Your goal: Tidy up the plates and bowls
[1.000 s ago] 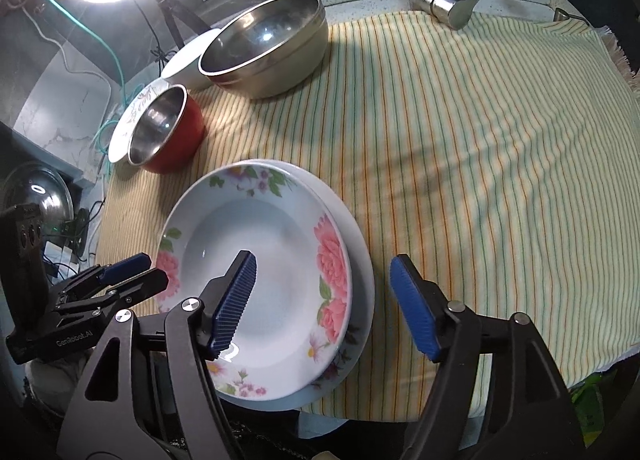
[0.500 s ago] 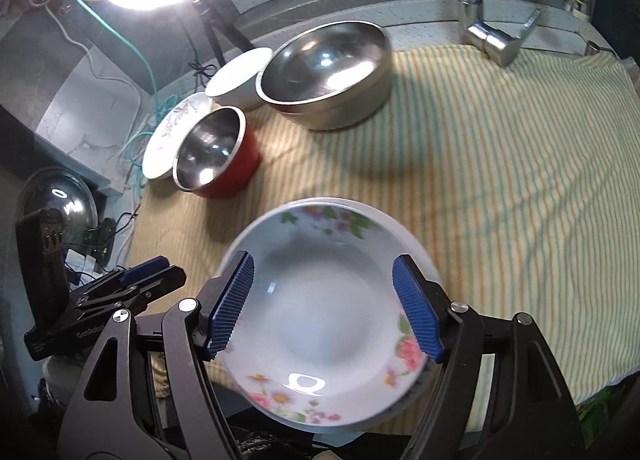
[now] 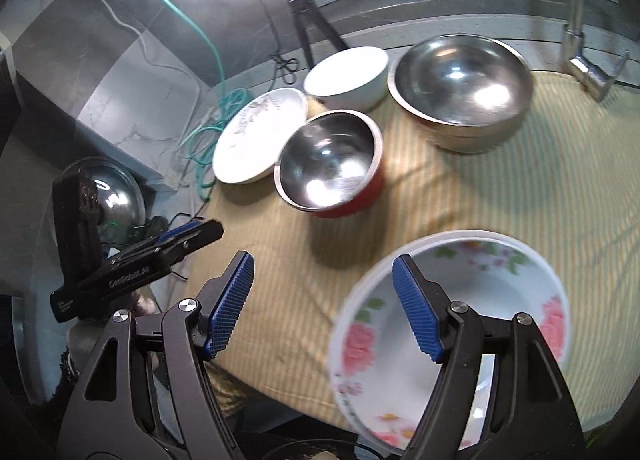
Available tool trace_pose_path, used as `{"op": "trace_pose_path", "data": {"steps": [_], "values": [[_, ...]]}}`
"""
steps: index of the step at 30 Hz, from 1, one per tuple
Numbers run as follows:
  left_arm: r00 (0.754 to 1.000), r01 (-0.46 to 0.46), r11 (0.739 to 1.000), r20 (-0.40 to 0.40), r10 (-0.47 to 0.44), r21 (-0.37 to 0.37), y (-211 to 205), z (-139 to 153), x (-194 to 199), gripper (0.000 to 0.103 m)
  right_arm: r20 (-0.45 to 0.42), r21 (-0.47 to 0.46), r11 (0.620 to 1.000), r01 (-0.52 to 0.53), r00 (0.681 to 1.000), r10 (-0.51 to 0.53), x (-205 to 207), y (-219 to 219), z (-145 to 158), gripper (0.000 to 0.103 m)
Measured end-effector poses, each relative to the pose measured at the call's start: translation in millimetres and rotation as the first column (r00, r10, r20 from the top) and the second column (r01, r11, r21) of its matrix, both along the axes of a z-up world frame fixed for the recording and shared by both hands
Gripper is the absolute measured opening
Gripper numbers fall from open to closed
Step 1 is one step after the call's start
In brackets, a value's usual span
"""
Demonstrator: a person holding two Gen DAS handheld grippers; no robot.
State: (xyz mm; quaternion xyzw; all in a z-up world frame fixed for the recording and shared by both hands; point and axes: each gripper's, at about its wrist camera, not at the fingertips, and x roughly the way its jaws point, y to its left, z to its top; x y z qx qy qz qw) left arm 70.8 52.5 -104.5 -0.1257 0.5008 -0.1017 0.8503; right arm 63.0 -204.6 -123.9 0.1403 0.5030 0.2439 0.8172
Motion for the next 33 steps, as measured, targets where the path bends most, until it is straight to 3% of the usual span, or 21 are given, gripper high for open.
{"op": "trace_pose_path", "data": {"steps": [5,8,15,19,24,33], "values": [[1.0,-0.007,1.0,-0.008,0.007,-0.027,40.7,2.6,24.6,0.06,0.0,0.031,0.999,-0.037,0.999,0.037,7.4,43.8,-1.0,0.075],[1.0,0.003,0.999,0.02,-0.004,0.033,60.2,7.7,42.4,0.058,-0.024,0.058,0.997,-0.051,0.998,0.053,17.3,68.7,-4.5,0.071],[0.997,0.065,0.996,0.032,-0.067,0.067,88.5,6.6,88.4,0.057,-0.059,0.069,0.997,-0.045,0.997,0.049,43.9,124.9,-17.2,0.052],[0.996,0.088,0.994,0.022,-0.09,0.069,90.0,-0.9,115.3,0.047,-0.073,0.02,1.0,-0.005,0.997,0.007,55.8,143.9,-28.2,0.043],[0.993,0.118,0.991,0.011,-0.119,0.066,91.9,-13.5,148.7,0.043,-0.143,0.004,0.998,0.062,0.988,-0.061,73.0,156.0,-46.8,0.04],[0.988,0.152,0.988,-0.027,-0.152,0.029,99.3,-35.4,196.1,0.036,-0.169,-0.005,0.991,0.133,0.977,-0.132,92.3,166.9,-61.1,0.032]]}}
